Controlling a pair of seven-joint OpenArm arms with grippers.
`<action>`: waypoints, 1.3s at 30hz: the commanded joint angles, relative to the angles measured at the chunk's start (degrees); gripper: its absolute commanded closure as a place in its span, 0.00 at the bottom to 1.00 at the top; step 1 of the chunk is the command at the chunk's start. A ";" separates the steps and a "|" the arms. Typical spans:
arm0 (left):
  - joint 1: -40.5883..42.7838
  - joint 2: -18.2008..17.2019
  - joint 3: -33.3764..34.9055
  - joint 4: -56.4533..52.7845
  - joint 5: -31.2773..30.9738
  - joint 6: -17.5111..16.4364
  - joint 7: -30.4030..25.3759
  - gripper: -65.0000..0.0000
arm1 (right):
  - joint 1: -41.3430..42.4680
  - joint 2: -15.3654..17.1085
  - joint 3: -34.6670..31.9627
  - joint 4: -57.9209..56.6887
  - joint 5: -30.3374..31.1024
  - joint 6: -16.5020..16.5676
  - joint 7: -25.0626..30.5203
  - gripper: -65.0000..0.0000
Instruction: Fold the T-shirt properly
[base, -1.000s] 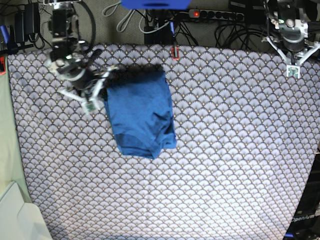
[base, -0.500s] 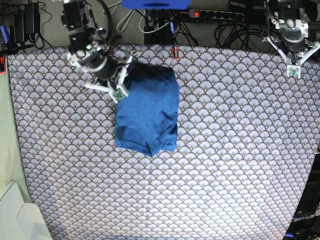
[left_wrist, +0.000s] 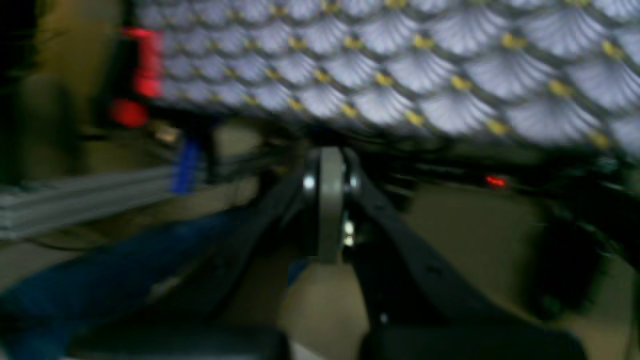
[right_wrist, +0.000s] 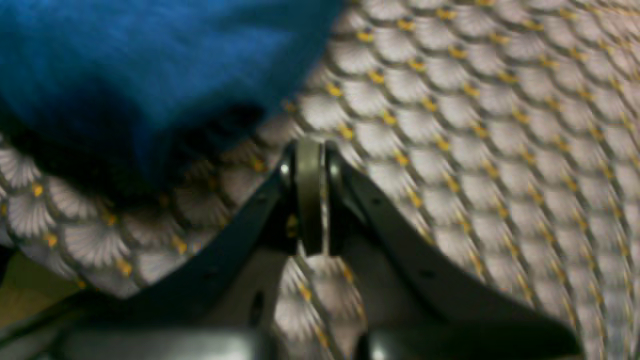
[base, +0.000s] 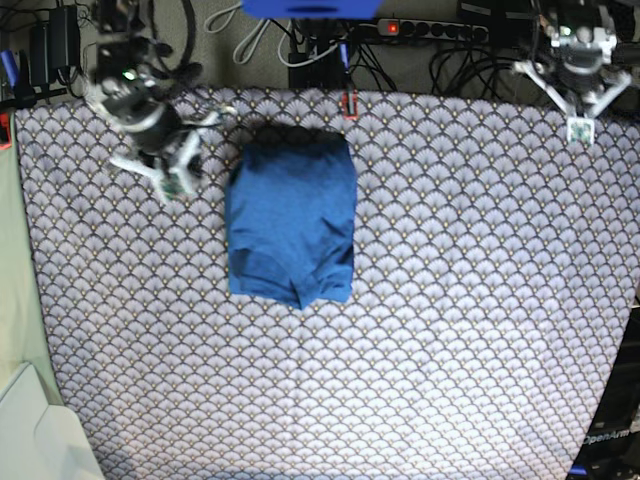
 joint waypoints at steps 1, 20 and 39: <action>1.56 -0.61 -0.32 0.71 -1.47 0.42 -0.06 1.00 | -1.39 -0.36 1.60 1.72 0.09 -0.13 0.27 1.00; -5.03 1.68 22.45 -40.17 -10.52 1.13 -23.80 1.00 | -10.27 -11.52 23.49 -17.80 0.26 -0.04 5.20 1.00; -34.13 2.82 30.36 -107.43 -10.43 1.39 -59.40 1.00 | 12.59 1.84 12.76 -102.20 0.00 -24.92 64.89 1.00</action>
